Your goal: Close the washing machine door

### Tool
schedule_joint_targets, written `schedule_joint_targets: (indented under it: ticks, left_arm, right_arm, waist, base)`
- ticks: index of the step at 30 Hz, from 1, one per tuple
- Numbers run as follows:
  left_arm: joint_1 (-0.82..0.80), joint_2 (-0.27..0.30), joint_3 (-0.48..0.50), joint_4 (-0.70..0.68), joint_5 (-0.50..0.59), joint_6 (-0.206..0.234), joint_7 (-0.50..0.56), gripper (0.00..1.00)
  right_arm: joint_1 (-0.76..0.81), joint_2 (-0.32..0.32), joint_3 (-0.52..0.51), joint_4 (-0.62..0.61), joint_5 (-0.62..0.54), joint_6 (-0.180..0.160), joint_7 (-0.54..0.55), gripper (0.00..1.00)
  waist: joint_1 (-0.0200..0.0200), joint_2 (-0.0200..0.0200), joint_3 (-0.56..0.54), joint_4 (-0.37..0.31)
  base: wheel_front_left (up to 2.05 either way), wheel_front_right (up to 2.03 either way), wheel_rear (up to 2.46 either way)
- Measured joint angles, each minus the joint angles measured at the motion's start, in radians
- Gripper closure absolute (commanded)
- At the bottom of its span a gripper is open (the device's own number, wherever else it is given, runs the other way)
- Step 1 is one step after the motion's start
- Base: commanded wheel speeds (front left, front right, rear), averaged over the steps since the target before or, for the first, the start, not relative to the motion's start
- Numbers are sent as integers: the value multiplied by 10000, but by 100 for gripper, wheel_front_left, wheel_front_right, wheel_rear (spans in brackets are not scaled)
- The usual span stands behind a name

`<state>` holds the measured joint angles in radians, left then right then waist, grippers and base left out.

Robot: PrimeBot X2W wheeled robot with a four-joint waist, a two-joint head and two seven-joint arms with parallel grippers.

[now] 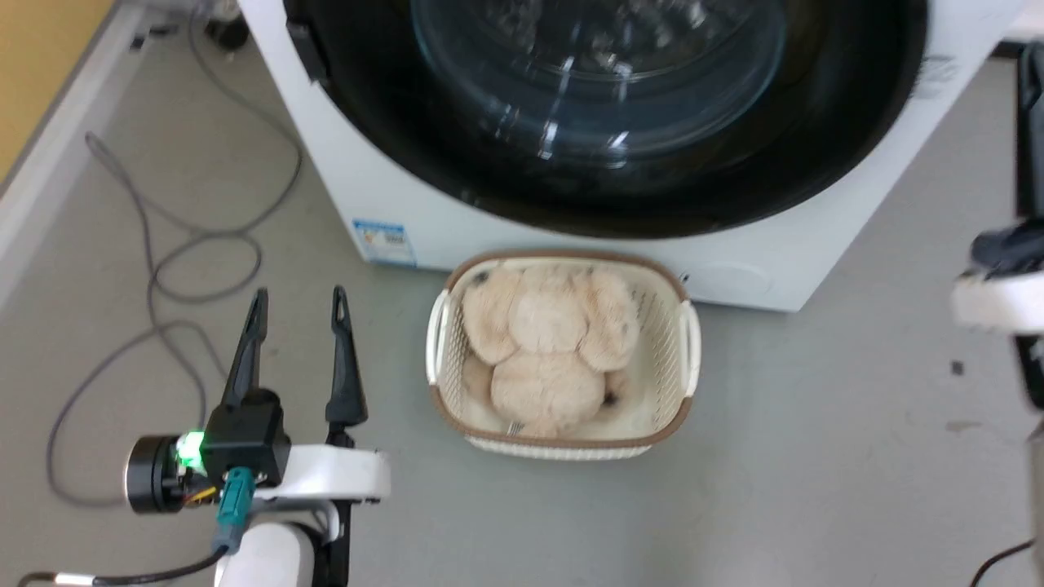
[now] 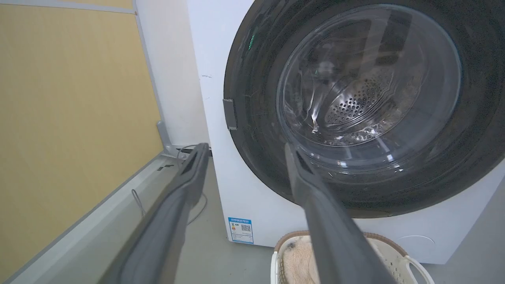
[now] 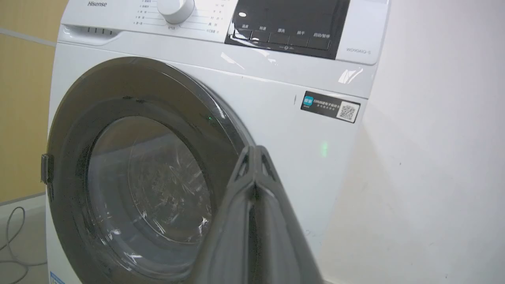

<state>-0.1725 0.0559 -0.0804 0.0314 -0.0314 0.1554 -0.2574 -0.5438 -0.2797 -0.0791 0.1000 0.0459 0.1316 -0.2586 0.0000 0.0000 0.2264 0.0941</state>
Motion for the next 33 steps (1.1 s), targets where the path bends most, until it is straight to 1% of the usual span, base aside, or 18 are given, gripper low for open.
schedule_joint_targets:
  ticks: [3,6,12,17,18,19,20,24,27,33]
  left_arm:
    - [247,54,56,69,35,-4,0,0]
    - [513,125,82,134,50,-12,0,0]
    - [967,192,105,173,121,-12,0,0]
    - [1268,198,82,140,123,-12,-2,0]
    - [1317,198,73,144,123,-12,0,0]
    - [1346,198,63,144,125,-13,0,0]
    - [1371,199,61,142,125,-13,0,0]
    - [1523,203,15,150,138,-29,0,0]
    - [1581,211,-10,157,150,-88,0,0]
    - [1649,230,-50,167,153,-134,0,0]
  right_arm:
    - [676,489,-19,-391,-48,2,0,100]
    - [1427,938,48,-472,10,0,0,100]
    - [2847,1528,163,-489,96,0,0,100]
    - [3850,1958,199,-460,305,0,0,100]
    - [4009,2011,230,-435,334,0,0,68]
    - [4172,2056,276,-408,332,0,0,5]
    - [4329,2117,280,-399,334,0,0,0]
    - [4859,2228,138,-412,383,0,0,0]
    - [5194,2230,146,-407,771,0,0,0]
    - [5366,2242,-2,-430,945,0,0,0]
  waist:
    - [0,0,-373,-161]
    - [0,0,-751,-303]
    - [0,0,-1417,-504]
    - [-1,0,-1748,-637]
    - [-1,0,-1785,-656]
    - [-1,0,-1819,-673]
    - [-1,0,-1846,-691]
    - [-1,0,-1919,-738]
    - [-1,0,-1975,-744]
    - [0,-1,-2021,-744]
  base:
    - [0,0,0]
    - [0,0,0]
    - [0,0,0]
    - [0,0,0]
    - [0,0,0]
    - [0,0,0]
    - [0,0,0]
    - [0,0,0]
    - [0,0,0]
    - [0,0,0]
